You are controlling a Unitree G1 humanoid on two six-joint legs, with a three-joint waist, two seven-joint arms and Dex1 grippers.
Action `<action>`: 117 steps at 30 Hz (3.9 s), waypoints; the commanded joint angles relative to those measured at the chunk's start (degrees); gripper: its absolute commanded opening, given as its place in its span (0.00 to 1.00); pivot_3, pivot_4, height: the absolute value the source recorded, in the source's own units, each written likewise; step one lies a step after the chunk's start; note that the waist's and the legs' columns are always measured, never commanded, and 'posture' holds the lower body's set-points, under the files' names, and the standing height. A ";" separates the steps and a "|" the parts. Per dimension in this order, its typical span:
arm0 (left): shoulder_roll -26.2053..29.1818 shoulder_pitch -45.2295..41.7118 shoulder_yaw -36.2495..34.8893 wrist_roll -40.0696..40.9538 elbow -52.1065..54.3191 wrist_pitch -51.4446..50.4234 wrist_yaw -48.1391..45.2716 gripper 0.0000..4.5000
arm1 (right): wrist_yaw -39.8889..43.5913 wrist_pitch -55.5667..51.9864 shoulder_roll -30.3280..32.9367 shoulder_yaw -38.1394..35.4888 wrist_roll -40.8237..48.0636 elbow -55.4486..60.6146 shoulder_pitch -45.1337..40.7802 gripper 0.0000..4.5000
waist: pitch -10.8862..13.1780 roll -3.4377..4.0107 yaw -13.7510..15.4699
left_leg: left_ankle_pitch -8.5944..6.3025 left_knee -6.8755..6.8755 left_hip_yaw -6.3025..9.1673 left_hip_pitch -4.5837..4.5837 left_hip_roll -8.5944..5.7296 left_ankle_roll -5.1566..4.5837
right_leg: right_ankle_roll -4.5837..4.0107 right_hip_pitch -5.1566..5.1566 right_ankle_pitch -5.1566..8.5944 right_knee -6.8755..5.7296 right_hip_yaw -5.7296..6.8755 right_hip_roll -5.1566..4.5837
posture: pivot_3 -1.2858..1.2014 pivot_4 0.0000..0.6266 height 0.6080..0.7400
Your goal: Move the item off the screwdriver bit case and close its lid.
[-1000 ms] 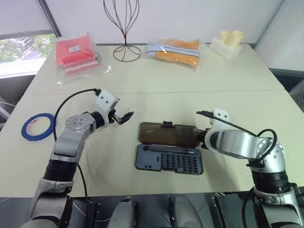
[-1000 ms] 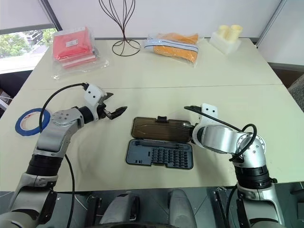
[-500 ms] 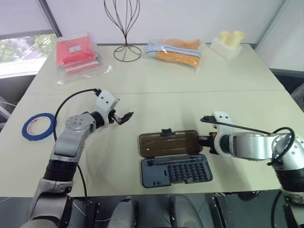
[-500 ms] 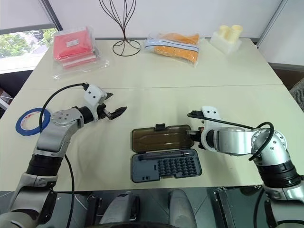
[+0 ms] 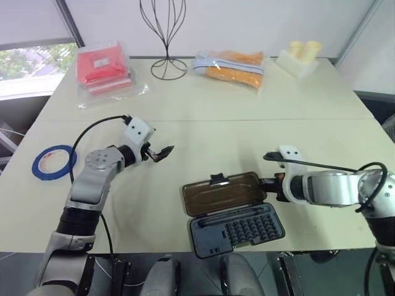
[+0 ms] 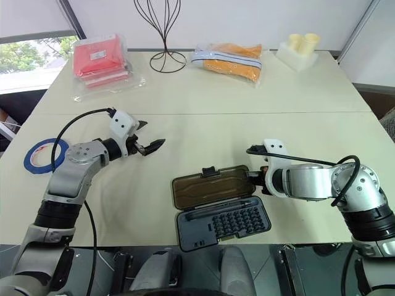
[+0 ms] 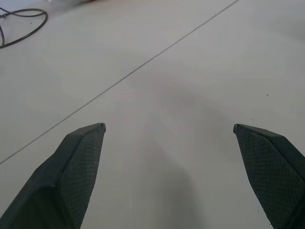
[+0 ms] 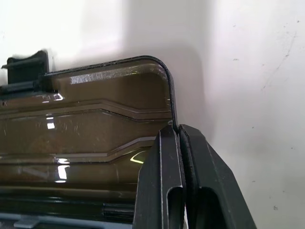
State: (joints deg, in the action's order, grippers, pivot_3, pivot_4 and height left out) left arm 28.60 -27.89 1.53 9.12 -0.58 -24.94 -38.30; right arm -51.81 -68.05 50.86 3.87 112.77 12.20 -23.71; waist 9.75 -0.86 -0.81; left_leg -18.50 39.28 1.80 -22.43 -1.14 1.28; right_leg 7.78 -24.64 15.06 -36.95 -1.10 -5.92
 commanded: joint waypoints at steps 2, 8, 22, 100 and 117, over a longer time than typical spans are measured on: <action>0.10 -0.79 0.29 -0.38 0.95 1.54 -0.02 1.00 | -4.02 2.03 -1.70 -2.72 0.23 0.81 1.00 0.01 | -0.01 -0.01 -0.02 | 0.00 0.00 -0.01 0.02 0.00 0.00 | 0.00 0.00 0.00 0.00 0.00 0.00 | 0.52 0.24 1.00; 0.07 -1.04 0.42 -0.52 0.51 1.93 -0.29 1.00 | -6.39 1.99 -3.20 -4.05 0.23 0.50 2.47 0.01 | -0.03 -0.05 0.03 | 0.00 0.03 0.00 0.04 0.00 0.00 | 0.00 0.05 0.00 0.00 0.00 0.00 | 0.52 0.24 1.00; 0.04 -1.32 0.70 -1.03 0.05 2.45 -0.59 1.00 | -19.12 5.40 -10.67 -7.25 0.23 2.16 0.64 0.01 | -0.06 -0.10 -0.06 | 0.00 0.04 0.01 0.06 0.00 0.00 | 0.00 0.08 0.00 -0.01 0.00 0.00 | 0.52 0.24 1.00; 4.68 9.27 14.94 8.77 4.09 11.77 -32.76 0.01 | 69.61 20.26 0.73 7.84 -81.99 6.45 -10.69 1.00 | 0.01 0.04 0.06 | -0.03 -0.04 -0.02 0.01 -0.03 -0.06 | -0.01 0.17 0.00 0.53 0.01 0.05 | 0.52 0.24 1.00; 0.79 8.55 16.57 3.69 -4.71 18.93 -30.97 0.01 | 102.36 33.16 -3.36 17.78 -98.43 -13.79 -21.18 1.00 | -0.06 0.10 -0.01 | -0.03 0.00 -0.04 0.11 -0.04 -0.06 | 0.00 0.25 0.00 0.48 0.02 0.05 | 0.52 0.24 1.00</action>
State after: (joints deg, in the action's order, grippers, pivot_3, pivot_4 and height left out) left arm 28.70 -20.56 17.60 15.25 -3.76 -5.27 -70.61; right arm 48.59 -36.89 47.73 22.18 15.94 -1.19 -43.30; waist 9.69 -0.75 -0.83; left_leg -18.52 39.28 1.76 -22.32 -1.18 1.23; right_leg 7.78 -24.39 15.06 -36.48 -1.08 -5.87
